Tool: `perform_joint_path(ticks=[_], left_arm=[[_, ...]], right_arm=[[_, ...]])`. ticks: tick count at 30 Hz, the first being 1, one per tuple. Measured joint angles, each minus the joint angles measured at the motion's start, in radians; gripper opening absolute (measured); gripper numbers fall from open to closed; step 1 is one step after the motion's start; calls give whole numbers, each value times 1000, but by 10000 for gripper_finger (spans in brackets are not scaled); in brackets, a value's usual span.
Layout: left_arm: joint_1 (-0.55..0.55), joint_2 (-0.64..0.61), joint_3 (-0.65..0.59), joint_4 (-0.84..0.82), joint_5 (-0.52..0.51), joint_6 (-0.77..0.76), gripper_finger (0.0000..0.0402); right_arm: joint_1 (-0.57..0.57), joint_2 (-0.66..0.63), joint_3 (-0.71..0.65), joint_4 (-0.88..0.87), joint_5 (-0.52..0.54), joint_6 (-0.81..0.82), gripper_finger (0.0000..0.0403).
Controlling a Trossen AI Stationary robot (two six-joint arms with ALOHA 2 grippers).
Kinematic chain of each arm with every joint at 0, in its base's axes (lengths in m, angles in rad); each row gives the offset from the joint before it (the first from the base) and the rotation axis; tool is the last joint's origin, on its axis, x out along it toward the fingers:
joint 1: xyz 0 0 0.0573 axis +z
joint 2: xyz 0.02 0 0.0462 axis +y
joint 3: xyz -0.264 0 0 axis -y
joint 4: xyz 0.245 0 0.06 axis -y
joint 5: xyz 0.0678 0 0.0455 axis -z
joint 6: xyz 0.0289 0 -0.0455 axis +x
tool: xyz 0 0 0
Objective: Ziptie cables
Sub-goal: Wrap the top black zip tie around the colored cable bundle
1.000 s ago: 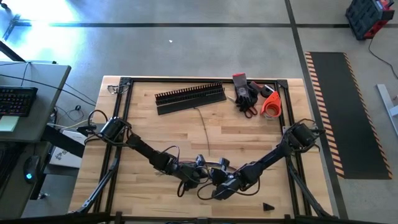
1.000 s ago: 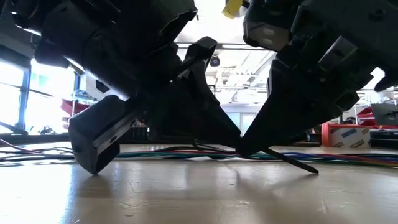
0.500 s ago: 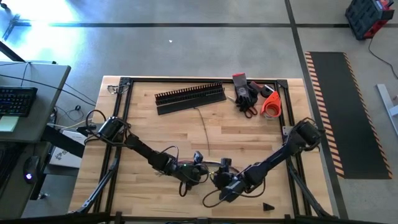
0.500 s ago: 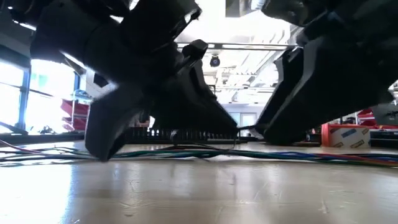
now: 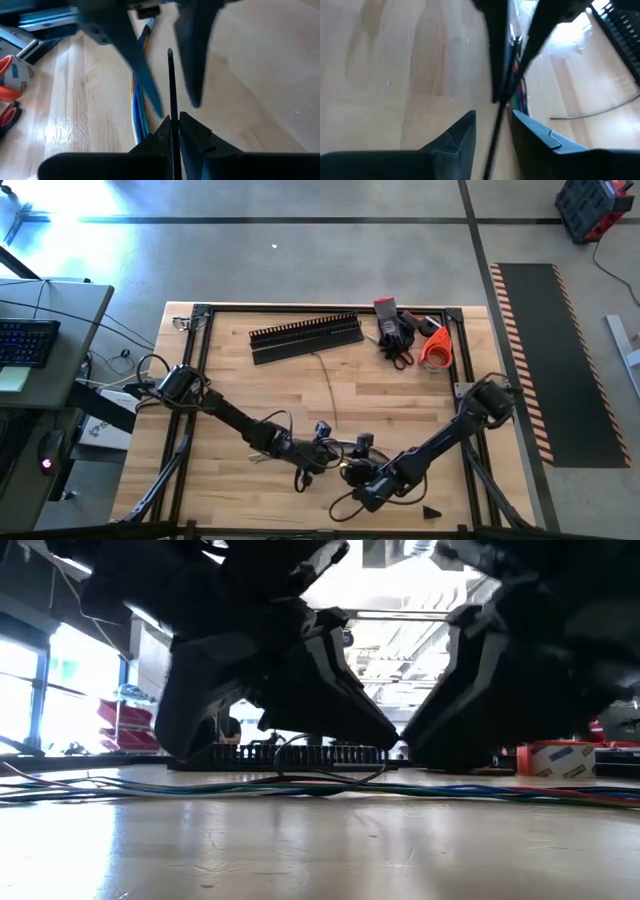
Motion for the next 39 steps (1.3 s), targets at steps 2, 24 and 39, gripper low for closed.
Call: perform_joint_path(ticks=[2,24,39], left_arm=[[2,0,0,-3,8,-2,0],[7,-17,3,-90,-12,-20,0],[33,-201,3,-678,-41,-70,0]], right_arm=[[0,19,0,6,25,17,105],[35,32,-1,40,129,59,2],[285,31,47,-231,190,612,1]])
